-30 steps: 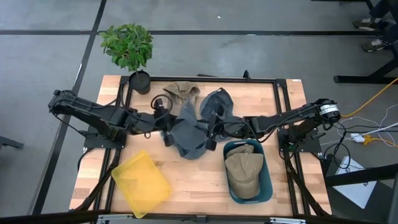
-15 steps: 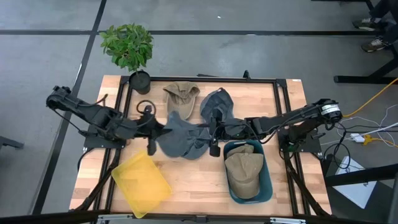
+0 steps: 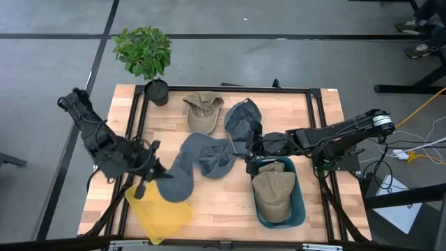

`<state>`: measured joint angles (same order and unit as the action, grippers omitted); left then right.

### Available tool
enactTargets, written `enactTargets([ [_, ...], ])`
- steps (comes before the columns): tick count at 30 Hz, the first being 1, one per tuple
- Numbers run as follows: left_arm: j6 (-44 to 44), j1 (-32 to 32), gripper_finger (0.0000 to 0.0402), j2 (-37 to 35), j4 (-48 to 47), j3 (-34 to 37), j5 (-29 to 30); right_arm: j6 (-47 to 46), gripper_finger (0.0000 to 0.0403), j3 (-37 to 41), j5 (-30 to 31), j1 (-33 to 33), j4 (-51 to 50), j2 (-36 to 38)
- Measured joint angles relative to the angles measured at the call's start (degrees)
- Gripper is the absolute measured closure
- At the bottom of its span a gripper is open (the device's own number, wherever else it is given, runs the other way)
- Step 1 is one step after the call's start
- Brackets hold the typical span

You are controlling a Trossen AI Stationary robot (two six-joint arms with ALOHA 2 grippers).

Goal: Pick & Place hat
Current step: Put the left gray cap into the yellow bin

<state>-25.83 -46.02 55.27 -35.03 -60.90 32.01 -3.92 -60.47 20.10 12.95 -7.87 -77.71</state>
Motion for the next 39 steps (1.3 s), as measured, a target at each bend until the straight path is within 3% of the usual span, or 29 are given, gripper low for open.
enactTargets([
  [10,-10.3,-13.1,0.0398,0.8,-0.1,0.0,7.7,-2.1,0.0164,0.0,0.9,0.0,-0.9,-0.1],
  [16,-26.6,-18.4,0.0398,1.4,-6.9,0.0,15.6,-3.2,0.0164,0.0,1.3,0.0,-1.3,-0.1],
  [24,-43.5,-20.8,0.0398,5.3,-11.6,0.0,14.8,-3.4,0.0164,0.0,1.3,0.0,-1.3,-0.1],
  [39,-58.5,-26.1,0.0398,18.4,-11.5,0.0,20.4,-4.7,0.0164,0.0,1.3,0.0,-0.1,-0.1],
])
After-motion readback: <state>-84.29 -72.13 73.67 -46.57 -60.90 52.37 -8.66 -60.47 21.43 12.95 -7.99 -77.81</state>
